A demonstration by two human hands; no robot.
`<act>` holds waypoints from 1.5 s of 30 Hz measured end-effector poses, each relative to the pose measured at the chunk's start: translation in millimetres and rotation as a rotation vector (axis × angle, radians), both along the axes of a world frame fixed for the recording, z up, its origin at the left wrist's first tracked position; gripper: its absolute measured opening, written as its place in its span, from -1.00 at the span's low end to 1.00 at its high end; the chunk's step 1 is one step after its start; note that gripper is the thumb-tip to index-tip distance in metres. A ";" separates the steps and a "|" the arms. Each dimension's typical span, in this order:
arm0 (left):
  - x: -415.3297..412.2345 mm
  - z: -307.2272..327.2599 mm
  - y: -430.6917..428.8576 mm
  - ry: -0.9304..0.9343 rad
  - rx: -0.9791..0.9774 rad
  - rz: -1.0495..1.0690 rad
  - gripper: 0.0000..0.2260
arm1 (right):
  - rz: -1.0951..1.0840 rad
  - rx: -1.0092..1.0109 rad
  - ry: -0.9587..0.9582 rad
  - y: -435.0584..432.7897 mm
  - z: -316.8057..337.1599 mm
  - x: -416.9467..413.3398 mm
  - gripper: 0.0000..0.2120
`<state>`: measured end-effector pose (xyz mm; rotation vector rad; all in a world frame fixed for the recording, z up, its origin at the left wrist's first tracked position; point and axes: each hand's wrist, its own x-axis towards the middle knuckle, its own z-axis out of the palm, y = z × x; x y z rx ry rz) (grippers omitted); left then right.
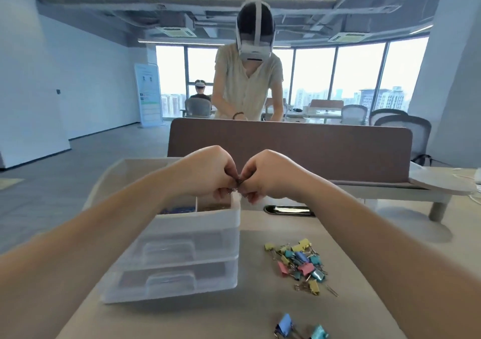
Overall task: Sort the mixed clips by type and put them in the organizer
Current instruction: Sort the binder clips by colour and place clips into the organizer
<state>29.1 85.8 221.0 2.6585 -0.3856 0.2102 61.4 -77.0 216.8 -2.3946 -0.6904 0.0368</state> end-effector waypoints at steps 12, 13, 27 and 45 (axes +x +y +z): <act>10.8 -23.5 32.0 0.081 -0.161 0.147 -0.81 | -0.085 -0.271 -0.094 61.5 -5.6 23.8 -0.87; 12.3 -24.1 32.4 0.080 -0.167 0.155 -0.82 | -0.084 -0.271 -0.094 61.9 -4.9 24.2 -0.87; 14.6 -28.2 41.2 0.053 -0.170 0.166 -0.83 | -0.041 -0.413 -0.196 63.4 2.9 14.1 -0.86; -42.3 -58.3 -63.7 -0.065 -0.171 -0.139 -0.85 | -0.174 -0.152 -0.132 -72.2 -58.5 -44.4 -0.96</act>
